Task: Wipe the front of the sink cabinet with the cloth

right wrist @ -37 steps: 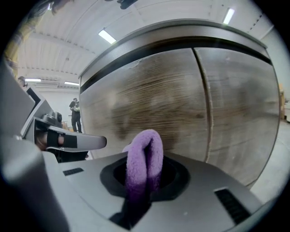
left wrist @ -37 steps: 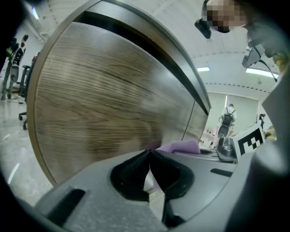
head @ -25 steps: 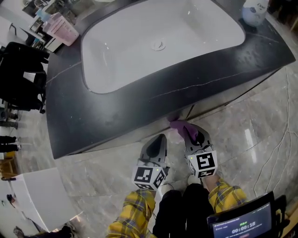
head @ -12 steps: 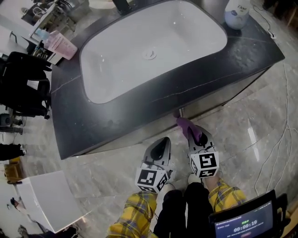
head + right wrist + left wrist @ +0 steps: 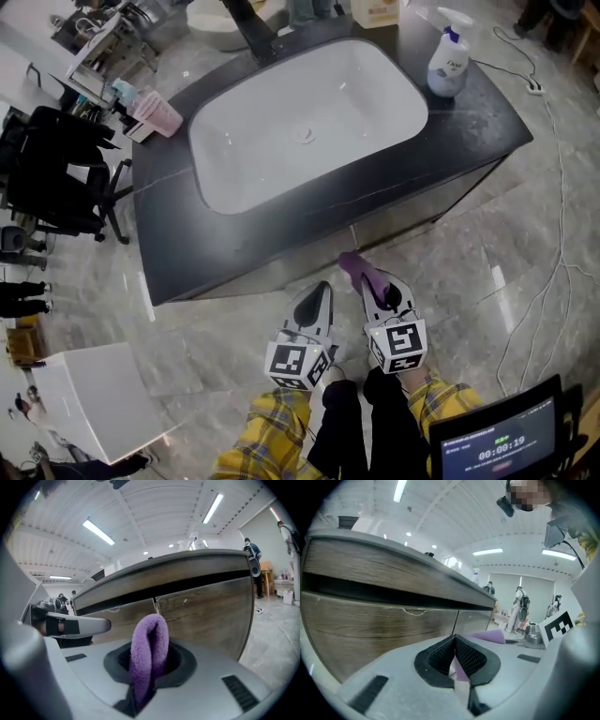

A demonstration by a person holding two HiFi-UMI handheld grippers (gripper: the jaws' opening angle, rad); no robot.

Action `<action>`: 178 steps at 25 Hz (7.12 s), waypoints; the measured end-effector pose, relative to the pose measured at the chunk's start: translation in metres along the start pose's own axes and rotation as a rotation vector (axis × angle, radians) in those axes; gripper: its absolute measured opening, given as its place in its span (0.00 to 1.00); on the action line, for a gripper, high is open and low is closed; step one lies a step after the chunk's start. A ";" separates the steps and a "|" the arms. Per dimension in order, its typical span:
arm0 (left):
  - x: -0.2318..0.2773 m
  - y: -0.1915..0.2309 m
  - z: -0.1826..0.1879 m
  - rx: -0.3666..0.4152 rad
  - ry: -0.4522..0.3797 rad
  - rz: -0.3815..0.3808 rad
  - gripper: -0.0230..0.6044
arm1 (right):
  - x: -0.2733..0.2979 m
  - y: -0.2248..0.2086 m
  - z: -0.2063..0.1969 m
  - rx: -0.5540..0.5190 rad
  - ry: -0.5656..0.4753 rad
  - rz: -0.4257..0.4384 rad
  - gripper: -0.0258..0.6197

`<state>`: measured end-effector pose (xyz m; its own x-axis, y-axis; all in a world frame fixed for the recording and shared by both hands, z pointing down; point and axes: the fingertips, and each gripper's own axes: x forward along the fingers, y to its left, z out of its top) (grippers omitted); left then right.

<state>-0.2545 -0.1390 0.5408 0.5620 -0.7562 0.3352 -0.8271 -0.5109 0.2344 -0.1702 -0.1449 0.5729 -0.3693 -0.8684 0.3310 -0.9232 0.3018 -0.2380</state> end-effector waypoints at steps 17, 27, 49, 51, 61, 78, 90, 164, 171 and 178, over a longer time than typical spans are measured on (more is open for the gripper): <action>-0.086 -0.032 0.076 -0.080 -0.082 0.080 0.05 | -0.068 0.082 0.096 -0.064 -0.013 0.137 0.11; -0.116 -0.031 0.105 -0.092 -0.152 0.168 0.05 | -0.083 0.098 0.135 -0.103 -0.049 0.208 0.11; -0.142 0.022 0.087 -0.074 -0.116 0.137 0.05 | -0.053 0.150 0.120 -0.092 -0.050 0.180 0.11; -0.139 0.027 0.086 -0.068 -0.111 0.135 0.05 | -0.050 0.149 0.119 -0.086 -0.057 0.171 0.11; -0.111 0.016 0.079 -0.062 -0.090 0.109 0.05 | -0.047 0.119 0.117 -0.089 -0.070 0.157 0.11; -0.017 -0.050 0.061 -0.061 -0.112 0.155 0.05 | -0.028 -0.005 0.101 -0.113 -0.047 0.214 0.11; 0.023 -0.052 0.044 -0.049 -0.095 0.215 0.05 | 0.008 -0.041 0.091 -0.134 -0.063 0.273 0.11; 0.090 -0.093 0.003 -0.073 -0.044 0.278 0.05 | -0.013 -0.114 0.031 -0.078 0.031 0.315 0.11; 0.047 -0.073 -0.006 -0.080 -0.047 0.275 0.05 | -0.008 -0.078 0.024 -0.088 0.022 0.290 0.11; 0.038 -0.062 -0.011 -0.062 -0.050 0.261 0.05 | -0.006 -0.060 0.022 -0.082 0.001 0.280 0.11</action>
<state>-0.1815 -0.1316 0.5497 0.3274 -0.8790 0.3466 -0.9412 -0.2709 0.2021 -0.1101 -0.1661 0.5655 -0.6111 -0.7464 0.2634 -0.7908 0.5608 -0.2454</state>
